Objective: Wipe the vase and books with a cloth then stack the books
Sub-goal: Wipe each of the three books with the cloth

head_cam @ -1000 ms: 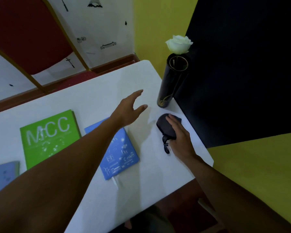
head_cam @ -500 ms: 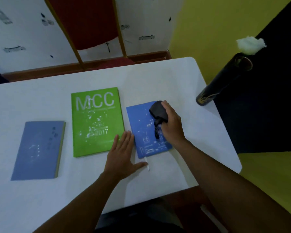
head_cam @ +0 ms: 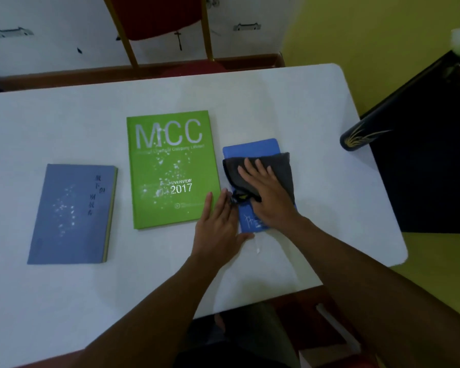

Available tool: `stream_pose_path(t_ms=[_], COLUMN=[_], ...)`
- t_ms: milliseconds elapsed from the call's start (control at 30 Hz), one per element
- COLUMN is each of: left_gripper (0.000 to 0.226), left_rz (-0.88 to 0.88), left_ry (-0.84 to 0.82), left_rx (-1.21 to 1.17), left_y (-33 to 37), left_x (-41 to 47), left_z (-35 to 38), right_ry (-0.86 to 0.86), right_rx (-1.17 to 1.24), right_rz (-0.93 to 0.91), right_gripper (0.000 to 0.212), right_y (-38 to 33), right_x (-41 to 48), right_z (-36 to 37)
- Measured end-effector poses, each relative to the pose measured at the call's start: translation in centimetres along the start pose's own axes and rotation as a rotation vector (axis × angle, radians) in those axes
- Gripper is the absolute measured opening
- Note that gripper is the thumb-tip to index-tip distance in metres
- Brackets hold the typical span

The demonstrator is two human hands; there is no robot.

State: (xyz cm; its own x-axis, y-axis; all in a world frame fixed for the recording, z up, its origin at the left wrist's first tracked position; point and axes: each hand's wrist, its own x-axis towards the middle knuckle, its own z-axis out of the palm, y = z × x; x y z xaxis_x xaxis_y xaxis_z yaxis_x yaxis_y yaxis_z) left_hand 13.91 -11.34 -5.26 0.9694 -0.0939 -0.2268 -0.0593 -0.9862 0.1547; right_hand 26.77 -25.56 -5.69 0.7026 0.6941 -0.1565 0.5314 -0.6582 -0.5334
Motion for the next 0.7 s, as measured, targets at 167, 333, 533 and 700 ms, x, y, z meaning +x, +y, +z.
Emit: stream_pose_path(t_ms=[167, 333, 533, 700], left_gripper=[0.079, 0.085, 0.095, 0.094], left_rz=[0.03, -0.02, -0.055, -0.044], left_ry=[0.096, -0.033, -0.021, 0.034], left_rx=[-0.03, 0.05, 0.039, -0.026], left_y=[0.4, 0.5, 0.4, 0.1], left_x=[-0.2, -0.2, -0.1, -0.2], left_z=[-0.4, -0.4, 0.4, 0.7], right_ry=[0.01, -0.009, 0.029, 0.006], right_rx=[0.105, 0.105, 0.138, 0.101], right_rz=[-0.034, -0.131, 0.038, 0.139], right_gripper=[0.066, 0.062, 0.074, 0.082], right_y=[-0.9, 0.3, 3.7, 3.9], right_x=[-5.6, -11.4, -11.2, -1.6], right_z=[0.9, 0.6, -3.1, -5.6])
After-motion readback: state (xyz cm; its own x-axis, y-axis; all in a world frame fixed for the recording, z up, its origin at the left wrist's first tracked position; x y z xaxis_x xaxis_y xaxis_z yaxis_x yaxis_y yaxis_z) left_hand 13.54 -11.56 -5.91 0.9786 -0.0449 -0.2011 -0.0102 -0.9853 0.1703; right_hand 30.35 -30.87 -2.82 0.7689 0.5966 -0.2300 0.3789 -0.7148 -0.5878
